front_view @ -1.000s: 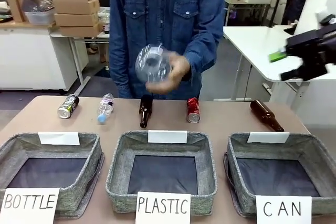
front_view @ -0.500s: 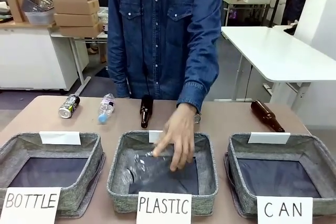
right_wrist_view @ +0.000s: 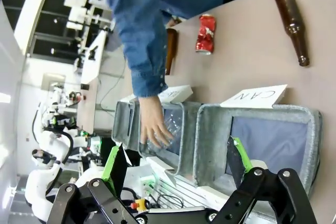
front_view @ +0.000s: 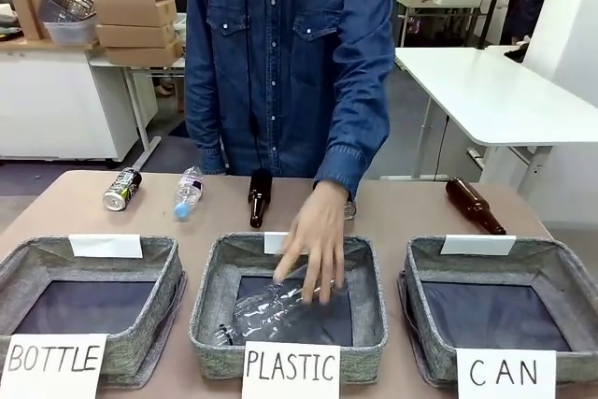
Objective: Sort the can waste into the basket.
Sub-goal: Pick up the can waste from the table and place it in the right Fabric basket.
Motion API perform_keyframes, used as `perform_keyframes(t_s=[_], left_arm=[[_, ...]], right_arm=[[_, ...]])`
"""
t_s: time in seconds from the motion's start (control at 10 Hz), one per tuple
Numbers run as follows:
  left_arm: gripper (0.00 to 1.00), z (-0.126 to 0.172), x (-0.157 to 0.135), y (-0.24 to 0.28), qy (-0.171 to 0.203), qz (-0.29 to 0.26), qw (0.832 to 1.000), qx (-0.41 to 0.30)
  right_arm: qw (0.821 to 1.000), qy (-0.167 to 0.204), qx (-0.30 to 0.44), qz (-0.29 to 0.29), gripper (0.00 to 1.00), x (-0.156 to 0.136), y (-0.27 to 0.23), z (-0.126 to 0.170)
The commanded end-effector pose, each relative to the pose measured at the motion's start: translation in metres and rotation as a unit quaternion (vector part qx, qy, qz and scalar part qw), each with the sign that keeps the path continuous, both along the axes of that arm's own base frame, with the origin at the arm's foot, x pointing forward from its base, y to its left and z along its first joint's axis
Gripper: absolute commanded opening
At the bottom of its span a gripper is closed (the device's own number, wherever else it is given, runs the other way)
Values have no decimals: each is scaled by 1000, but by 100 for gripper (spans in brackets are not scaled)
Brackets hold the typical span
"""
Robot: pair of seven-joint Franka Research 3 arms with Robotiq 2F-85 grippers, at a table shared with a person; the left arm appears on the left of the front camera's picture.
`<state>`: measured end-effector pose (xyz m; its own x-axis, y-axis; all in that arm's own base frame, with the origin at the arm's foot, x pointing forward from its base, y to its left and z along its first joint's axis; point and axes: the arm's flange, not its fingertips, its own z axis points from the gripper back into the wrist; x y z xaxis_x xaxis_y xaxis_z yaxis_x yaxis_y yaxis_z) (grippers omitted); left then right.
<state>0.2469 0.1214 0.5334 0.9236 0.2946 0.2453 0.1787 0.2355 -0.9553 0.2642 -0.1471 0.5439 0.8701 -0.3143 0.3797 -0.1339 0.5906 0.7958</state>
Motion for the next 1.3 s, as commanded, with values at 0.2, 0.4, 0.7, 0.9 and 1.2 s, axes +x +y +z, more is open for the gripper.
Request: perform_keyframes(t_s=[0.2, 0.4, 0.7, 0.9, 1.2], left_arm=[[100, 1, 0, -1, -14, -4, 1000, -7], [100, 1, 0, -1, -14, -4, 1000, -7], [100, 1, 0, -1, -14, -4, 1000, -7], [100, 1, 0, -1, -14, -4, 1000, -7], [100, 1, 0, -1, -14, -4, 1000, -7]], right_arm=[[1000, -6, -27, 14, 100, 7, 20, -1], [991, -39, -122, 21, 100, 46, 89, 0], [967, -14, -215, 133, 100, 130, 198, -23], [952, 34, -265, 150, 100, 184, 253, -44], [954, 24, -253, 161, 100, 171, 276, -68]])
